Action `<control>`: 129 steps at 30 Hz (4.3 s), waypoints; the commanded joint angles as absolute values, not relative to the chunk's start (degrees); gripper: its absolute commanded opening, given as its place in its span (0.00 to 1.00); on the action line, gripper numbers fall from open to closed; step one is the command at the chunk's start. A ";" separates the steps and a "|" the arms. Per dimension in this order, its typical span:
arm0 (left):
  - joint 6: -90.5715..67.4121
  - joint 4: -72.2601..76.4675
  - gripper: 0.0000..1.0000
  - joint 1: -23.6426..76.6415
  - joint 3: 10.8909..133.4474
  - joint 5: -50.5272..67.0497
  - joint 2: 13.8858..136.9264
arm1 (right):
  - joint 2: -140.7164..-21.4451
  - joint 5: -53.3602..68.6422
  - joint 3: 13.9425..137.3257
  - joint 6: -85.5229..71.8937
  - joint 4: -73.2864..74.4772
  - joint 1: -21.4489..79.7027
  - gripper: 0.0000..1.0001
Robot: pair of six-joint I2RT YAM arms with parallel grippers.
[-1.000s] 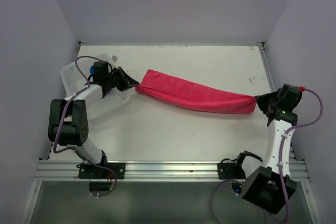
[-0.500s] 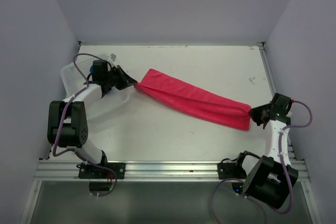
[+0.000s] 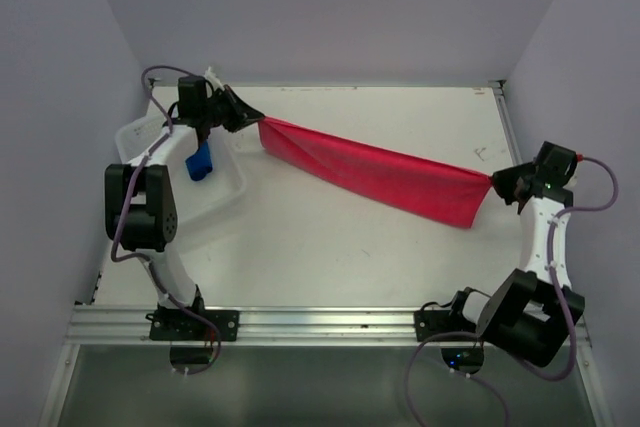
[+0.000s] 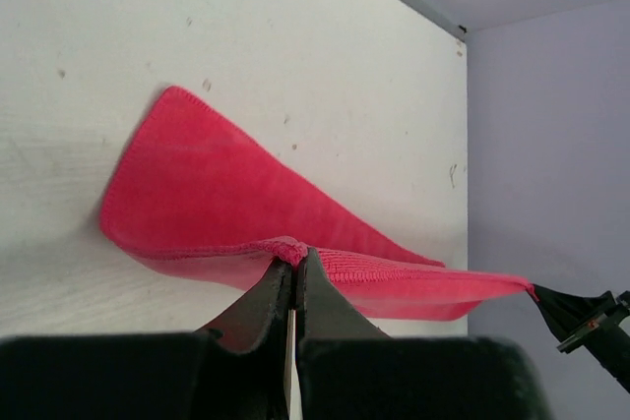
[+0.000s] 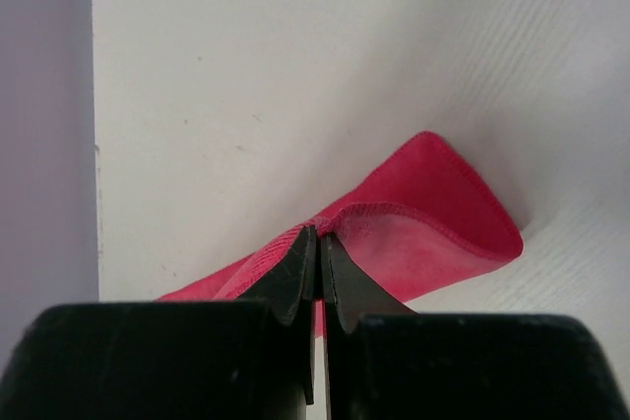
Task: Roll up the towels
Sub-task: Flatten the towel, then fold the towel
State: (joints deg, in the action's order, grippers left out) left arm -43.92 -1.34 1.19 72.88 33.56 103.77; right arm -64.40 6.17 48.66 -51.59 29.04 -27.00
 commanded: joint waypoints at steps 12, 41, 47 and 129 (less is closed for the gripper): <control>-49.05 -3.96 0.00 0.97 104.33 35.77 113.65 | -81.47 14.76 80.33 -54.41 24.52 -27.25 0.00; -39.02 1.59 0.00 3.08 64.16 30.41 103.09 | -63.28 9.93 35.51 -50.27 24.00 -28.21 0.00; -40.16 0.09 0.00 3.34 67.23 29.44 103.18 | -63.19 8.35 36.03 -50.89 23.99 -28.30 0.00; -41.05 -9.23 0.00 4.48 101.51 27.16 130.08 | -98.43 12.75 60.73 -58.80 7.03 -25.58 0.00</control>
